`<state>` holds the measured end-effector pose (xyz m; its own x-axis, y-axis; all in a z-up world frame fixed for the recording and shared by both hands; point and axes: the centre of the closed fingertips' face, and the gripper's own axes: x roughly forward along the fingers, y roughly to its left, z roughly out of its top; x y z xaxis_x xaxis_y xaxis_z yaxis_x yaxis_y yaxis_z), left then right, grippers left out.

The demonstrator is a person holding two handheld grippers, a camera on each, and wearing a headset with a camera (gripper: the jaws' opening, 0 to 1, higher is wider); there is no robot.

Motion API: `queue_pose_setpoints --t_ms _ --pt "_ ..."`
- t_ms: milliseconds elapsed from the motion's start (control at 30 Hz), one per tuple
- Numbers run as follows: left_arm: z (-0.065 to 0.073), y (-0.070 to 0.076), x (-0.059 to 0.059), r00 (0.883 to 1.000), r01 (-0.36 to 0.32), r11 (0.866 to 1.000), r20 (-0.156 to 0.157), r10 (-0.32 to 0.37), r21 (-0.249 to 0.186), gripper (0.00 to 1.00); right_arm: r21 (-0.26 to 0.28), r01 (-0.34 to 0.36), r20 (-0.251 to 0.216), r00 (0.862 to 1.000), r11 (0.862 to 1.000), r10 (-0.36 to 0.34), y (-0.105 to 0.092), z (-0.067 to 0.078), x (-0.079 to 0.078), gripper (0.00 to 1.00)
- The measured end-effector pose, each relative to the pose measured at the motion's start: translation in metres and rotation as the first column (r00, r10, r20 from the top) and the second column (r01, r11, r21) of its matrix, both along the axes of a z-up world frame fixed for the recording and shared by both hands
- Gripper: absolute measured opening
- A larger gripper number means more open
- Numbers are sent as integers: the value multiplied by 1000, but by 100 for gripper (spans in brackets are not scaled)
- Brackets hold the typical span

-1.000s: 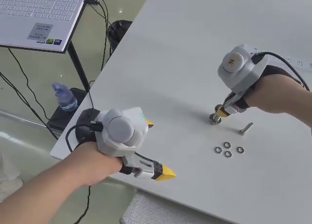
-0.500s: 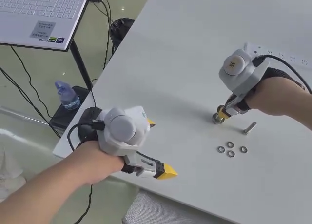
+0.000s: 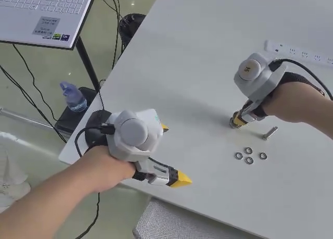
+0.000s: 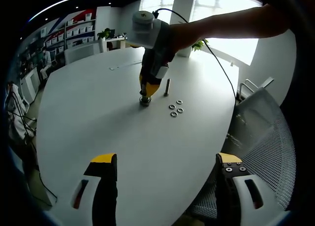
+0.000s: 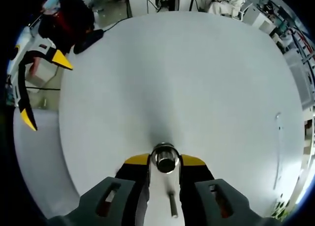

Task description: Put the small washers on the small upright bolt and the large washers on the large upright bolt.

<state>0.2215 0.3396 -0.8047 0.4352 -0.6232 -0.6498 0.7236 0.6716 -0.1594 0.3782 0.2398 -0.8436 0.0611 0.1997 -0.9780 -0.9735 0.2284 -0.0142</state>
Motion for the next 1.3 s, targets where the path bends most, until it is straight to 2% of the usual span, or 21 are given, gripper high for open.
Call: queue_pose_setpoints --t_ms 800,967,1300 --pt "-3 3 -1 1000 -4 1000 -6 4 -3 81 -18 -3 -9 1000 1000 3 5 -12 -8 22" --pt "-3 3 1 1000 -5 1000 -4 5 -5 81 -15 1 -10 1000 1000 -1 6 -15 3 22" --pt "-2 -1 3 1000 5 1000 -1 -5 -6 81 -19 -6 -6 1000 1000 6 5 -14 2 22"
